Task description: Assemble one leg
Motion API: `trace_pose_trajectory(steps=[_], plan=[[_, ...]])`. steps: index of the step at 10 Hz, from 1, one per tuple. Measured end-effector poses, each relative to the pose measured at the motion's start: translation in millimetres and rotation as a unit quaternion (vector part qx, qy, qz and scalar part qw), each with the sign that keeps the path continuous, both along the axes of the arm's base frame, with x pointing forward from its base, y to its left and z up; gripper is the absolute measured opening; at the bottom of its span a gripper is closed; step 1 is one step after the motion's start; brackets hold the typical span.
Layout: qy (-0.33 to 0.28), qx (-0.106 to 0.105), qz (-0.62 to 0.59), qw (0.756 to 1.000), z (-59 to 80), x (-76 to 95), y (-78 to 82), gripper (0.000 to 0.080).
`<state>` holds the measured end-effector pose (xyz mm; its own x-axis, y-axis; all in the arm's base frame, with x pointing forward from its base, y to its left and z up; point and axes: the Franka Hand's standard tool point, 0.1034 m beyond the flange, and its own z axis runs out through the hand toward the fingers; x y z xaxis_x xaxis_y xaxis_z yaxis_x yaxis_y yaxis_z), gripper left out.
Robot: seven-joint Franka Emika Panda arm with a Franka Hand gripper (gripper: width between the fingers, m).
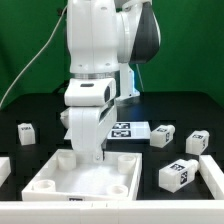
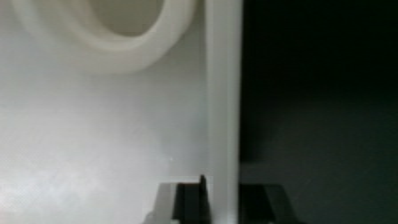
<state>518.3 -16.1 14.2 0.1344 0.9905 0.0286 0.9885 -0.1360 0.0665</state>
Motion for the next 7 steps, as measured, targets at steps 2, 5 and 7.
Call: trace_pose_trajectory(steps=[2, 5, 7], plan=[[0.01, -0.014, 0.067, 0.998, 0.3, 9.6, 6.7, 0.0051], [0.018, -0.015, 0.08, 0.996, 0.1, 9.4, 4.8, 0.0051], [0.015, -0.016, 0.067, 0.998, 1.6, 12.8, 2.9, 0.0268]])
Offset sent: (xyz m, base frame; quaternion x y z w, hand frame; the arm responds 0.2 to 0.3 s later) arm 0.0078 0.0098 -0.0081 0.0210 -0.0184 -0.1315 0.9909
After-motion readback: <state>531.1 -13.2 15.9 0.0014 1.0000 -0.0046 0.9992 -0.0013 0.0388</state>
